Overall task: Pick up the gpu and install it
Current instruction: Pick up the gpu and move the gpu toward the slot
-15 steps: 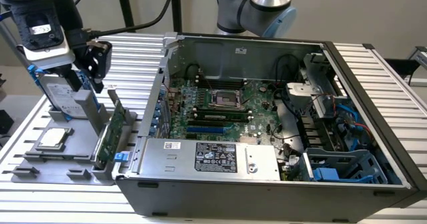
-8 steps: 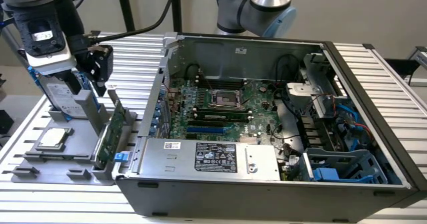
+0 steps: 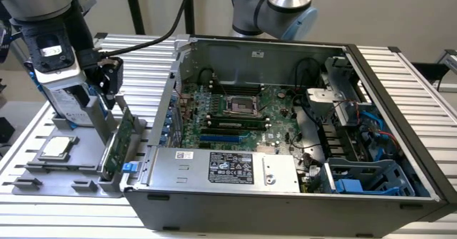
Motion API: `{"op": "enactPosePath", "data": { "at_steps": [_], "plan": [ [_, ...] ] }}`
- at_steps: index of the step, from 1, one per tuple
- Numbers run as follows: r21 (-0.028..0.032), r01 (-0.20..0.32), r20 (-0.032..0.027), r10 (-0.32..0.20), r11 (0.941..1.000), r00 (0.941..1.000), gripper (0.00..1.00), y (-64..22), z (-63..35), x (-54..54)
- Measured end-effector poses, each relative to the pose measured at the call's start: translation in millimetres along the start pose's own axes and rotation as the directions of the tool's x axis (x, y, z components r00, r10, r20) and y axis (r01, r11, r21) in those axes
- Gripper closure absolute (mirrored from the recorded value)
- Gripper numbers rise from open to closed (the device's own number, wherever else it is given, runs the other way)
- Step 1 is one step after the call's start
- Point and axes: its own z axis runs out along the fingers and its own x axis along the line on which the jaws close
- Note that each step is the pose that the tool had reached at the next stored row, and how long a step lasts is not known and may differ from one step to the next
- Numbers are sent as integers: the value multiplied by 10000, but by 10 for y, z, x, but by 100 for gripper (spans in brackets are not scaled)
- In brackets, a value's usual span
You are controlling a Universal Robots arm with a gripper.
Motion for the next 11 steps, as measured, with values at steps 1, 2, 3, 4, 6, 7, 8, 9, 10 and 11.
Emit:
{"op": "enactPosePath", "data": {
  "at_steps": [1, 2, 3, 4, 6, 7, 8, 9, 10, 11],
  "plan": [
    [0, 0, 0, 0, 10000, 10000, 46, -3, 18, 1],
    [0, 0, 0, 0, 10000, 10000, 46, -5, 36, 2],
    [1, 0, 0, 0, 10000, 10000, 46, -8, 54, 4],
    [1, 0, -1, 0, 10000, 10000, 46, -11, 72, 6],
    [0, 0, 0, 0, 10000, 10000, 46, -18, 108, 8],
    [0, 0, 0, 0, 10000, 10000, 46, -22, 126, 9],
    [0, 0, -1, 0, 10000, 10000, 46, -26, 144, 10],
    [0, 0, 0, 0, 10000, 10000, 46, -30, 162, 11],
    [0, 1, -1, -1, 10000, 10000, 46, -34, 180, 11],
    [0, 1, -1, -1, 10000, 10000, 46, -41, 197, 11]
  ]
}}
